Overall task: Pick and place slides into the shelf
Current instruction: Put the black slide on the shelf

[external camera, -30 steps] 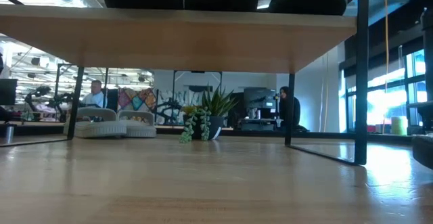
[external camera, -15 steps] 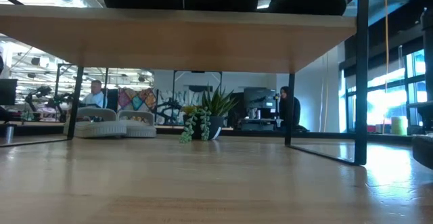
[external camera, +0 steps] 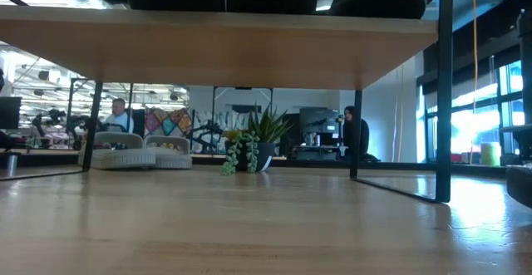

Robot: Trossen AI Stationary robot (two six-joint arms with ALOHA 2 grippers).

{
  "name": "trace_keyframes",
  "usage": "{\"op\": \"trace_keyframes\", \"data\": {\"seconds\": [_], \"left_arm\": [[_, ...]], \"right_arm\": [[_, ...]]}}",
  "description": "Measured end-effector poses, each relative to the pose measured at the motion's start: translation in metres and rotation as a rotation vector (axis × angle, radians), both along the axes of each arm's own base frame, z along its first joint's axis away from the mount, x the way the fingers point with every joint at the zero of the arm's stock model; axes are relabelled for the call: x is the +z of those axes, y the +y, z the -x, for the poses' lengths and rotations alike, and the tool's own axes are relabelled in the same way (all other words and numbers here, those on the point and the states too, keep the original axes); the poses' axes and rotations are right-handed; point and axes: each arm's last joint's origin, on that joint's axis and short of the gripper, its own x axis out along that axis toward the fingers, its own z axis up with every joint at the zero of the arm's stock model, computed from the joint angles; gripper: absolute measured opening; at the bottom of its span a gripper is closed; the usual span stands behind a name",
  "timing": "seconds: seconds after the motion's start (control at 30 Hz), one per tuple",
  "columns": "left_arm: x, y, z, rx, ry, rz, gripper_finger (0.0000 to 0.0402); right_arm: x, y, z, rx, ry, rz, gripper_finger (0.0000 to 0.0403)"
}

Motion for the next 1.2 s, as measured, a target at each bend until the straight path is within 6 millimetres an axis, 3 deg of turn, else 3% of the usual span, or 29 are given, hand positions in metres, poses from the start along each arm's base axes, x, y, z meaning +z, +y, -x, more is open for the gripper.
{"op": "trace_keyframes", "data": {"seconds": [0.17,0.3,0.63,0.9,1.03,1.2], "left_arm": [[-0.003,0.004,0.011,0.060,-0.069,-0.006,0.0293],[-0.012,0.005,0.013,0.110,-0.098,-0.014,0.0293],[-0.016,0.005,0.012,0.122,-0.113,0.018,0.0293],[-0.016,0.005,0.012,0.128,-0.124,0.044,0.0293],[-0.016,0.005,0.012,0.128,-0.124,0.044,0.0293],[-0.016,0.005,0.012,0.128,-0.123,0.044,0.0293]], "right_arm": [[-0.013,0.027,0.025,0.032,0.020,0.003,0.0012],[-0.037,0.040,0.036,-0.021,-0.028,0.011,0.0010],[-0.102,0.044,0.041,-0.023,0.026,-0.007,0.0031],[-0.131,0.049,0.041,-0.013,0.049,-0.131,0.0129],[-0.133,0.051,0.040,-0.009,0.049,-0.171,0.0186],[-0.131,0.061,0.035,0.012,0.024,-0.301,0.0224]]}}
